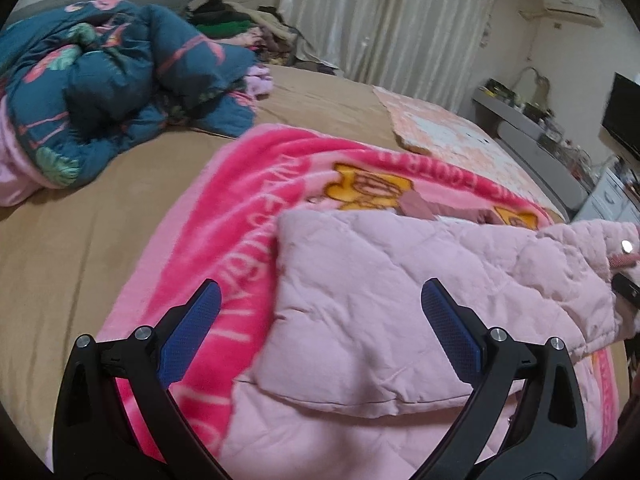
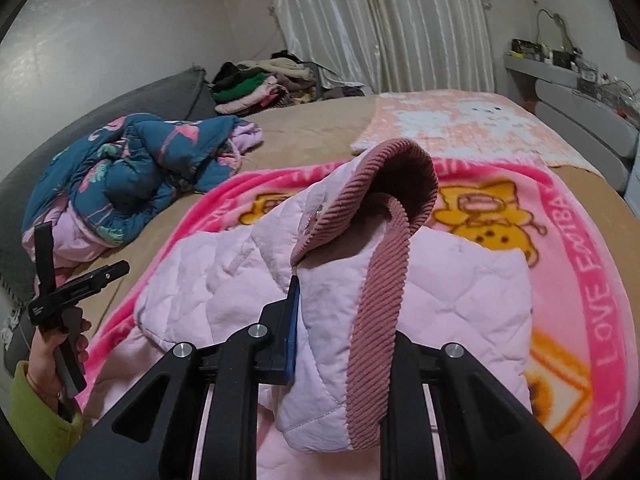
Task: Fold large clothes
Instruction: 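Grasp the corduroy cuff with the right gripper and lift it, then lay the cuff back flat on the jacket front and open the right gripper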
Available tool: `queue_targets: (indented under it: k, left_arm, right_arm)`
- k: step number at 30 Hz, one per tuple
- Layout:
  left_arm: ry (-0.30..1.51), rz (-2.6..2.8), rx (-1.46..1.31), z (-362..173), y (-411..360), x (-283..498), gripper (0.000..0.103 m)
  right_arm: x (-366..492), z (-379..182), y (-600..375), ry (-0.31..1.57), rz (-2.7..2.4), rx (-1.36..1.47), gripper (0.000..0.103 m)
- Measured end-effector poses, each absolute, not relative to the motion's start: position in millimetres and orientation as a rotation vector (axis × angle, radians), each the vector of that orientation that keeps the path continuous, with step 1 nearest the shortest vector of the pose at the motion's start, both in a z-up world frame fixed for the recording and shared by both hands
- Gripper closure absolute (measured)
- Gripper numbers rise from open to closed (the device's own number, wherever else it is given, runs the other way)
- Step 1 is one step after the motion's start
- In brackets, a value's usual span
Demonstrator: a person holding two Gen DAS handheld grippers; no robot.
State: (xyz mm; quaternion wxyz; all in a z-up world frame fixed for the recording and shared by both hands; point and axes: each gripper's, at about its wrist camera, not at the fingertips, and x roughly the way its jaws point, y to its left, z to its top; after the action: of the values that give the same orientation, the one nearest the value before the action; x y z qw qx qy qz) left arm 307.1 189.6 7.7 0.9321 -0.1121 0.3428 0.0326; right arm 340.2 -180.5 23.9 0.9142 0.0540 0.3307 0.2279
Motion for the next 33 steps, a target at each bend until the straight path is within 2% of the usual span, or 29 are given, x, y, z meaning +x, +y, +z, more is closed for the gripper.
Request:
queue_targets:
  k: [4, 6, 9, 10, 12, 13, 14, 16, 21, 23, 25, 32, 33]
  left_arm:
    - [0.726, 0.018, -0.177, -2.7, 167.9, 313.4, 0.013]
    - [0.736, -0.009, -0.165, -6.7, 159.4, 315.4, 0.019]
    - [0.759, -0.055, -0.160, -13.6, 147.5, 317.6, 0.028]
    - [0.769, -0.075, -0.159, -16.5, 144.2, 318.5, 0.030]
    - [0.784, -0.097, -0.157, -19.9, 140.8, 319.9, 0.039]
    - [0.790, -0.106, -0.157, -21.6, 139.5, 321.4, 0.041]
    - [0.795, -0.115, -0.159, -23.1, 138.4, 322.0, 0.043]
    - [0.809, -0.135, -0.159, -26.8, 135.2, 324.0, 0.043]
    - [0.883, -0.136, -0.122, -44.9, 122.6, 331.8, 0.043]
    - [0.914, -0.131, -0.138, -55.0, 124.4, 334.9, 0.040]
    - [0.928, -0.135, -0.160, -63.7, 128.0, 337.3, 0.039]
    - [0.929, -0.122, -0.152, -67.9, 128.6, 335.5, 0.038]
    - [0.929, -0.120, -0.153, -67.8, 128.6, 335.7, 0.038]
  right_arm:
    - [347.4, 9.8, -180.9, 0.723, 0.442, 0.132, 0.086]
    - [349.0, 4.1, -181.0, 0.735, 0.428, 0.134, 0.084]
    - [353.2, -2.1, -184.7, 0.752, 0.399, 0.153, 0.076]
    - [354.4, -3.9, -187.6, 0.756, 0.386, 0.165, 0.070]
    - [355.3, -5.2, -193.5, 0.758, 0.370, 0.186, 0.057]
    - [354.7, -4.1, -198.4, 0.750, 0.347, 0.195, 0.047]
    - [353.4, -3.4, -203.3, 0.742, 0.323, 0.201, 0.042]
    - [348.5, 1.3, -215.5, 0.709, 0.263, 0.205, 0.034]
    - [339.5, 7.2, -221.0, 0.669, 0.246, 0.206, 0.032]
    - [339.5, 6.7, -202.3, 0.680, 0.279, 0.153, 0.030]
    - [341.7, 5.4, -182.0, 0.692, 0.325, 0.102, 0.020]
    - [363.7, -12.5, -100.8, 0.778, 0.451, -0.039, 0.020]
    - [367.4, -16.0, -94.7, 0.791, 0.449, -0.047, 0.017]
